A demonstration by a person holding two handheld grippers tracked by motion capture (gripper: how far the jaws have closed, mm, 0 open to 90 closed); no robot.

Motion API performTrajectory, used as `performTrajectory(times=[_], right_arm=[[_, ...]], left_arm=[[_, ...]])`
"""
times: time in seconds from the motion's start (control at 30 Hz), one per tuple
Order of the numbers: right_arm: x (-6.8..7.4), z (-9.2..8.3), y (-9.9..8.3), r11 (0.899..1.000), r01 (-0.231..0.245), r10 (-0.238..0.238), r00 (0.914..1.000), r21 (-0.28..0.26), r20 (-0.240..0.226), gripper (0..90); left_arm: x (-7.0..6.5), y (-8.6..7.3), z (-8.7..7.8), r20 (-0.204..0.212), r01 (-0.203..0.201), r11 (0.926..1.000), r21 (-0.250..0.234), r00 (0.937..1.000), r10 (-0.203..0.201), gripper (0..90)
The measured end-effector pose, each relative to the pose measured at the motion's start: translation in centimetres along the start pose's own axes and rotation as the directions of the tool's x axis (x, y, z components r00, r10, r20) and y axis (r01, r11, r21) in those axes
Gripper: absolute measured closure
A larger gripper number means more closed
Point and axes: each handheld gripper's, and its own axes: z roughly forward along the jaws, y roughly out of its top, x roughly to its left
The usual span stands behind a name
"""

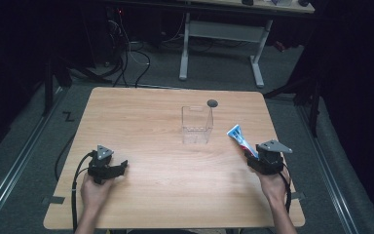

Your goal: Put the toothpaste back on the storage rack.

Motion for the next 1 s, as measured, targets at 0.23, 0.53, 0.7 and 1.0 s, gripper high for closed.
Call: performTrajectory(times=[0.23, 0.53, 0.7, 1.0], right_arm=[[-0.1, 1.1, 0.9, 1.0, -0.004, 0.004, 1.0, 0.028, 0.007, 49.8], [-0.5, 2.0, 2.1, 0.997, -0.004, 0.005, 1.0, 0.074, -0.008, 50.4], [-0.7, 2.6, 3.0, 0.995, 0.008, -0.008, 1.0, 0.102, -0.003, 49.0], [-1.1, 3.4, 4.3, 0.991, 0.03, -0.031, 0.9995, 0.132, 0.007, 45.9]], left_arm=[[0.0, 0.0, 0.0, -0.001, 0.0, 1.0, -0.001, 1.0, 0.0, 28.9], [0.0, 0.0, 0.0, 0.0, 0.0, 1.0, -0.001, 1.0, 0.0, 28.9], [0.0, 0.0, 0.0, 0.0, 0.001, 1.0, -0.001, 1.0, -0.001, 28.9], [0.0, 0.0, 0.0, 0.0, 0.001, 1.0, -0.001, 1.0, -0.001, 28.8]])
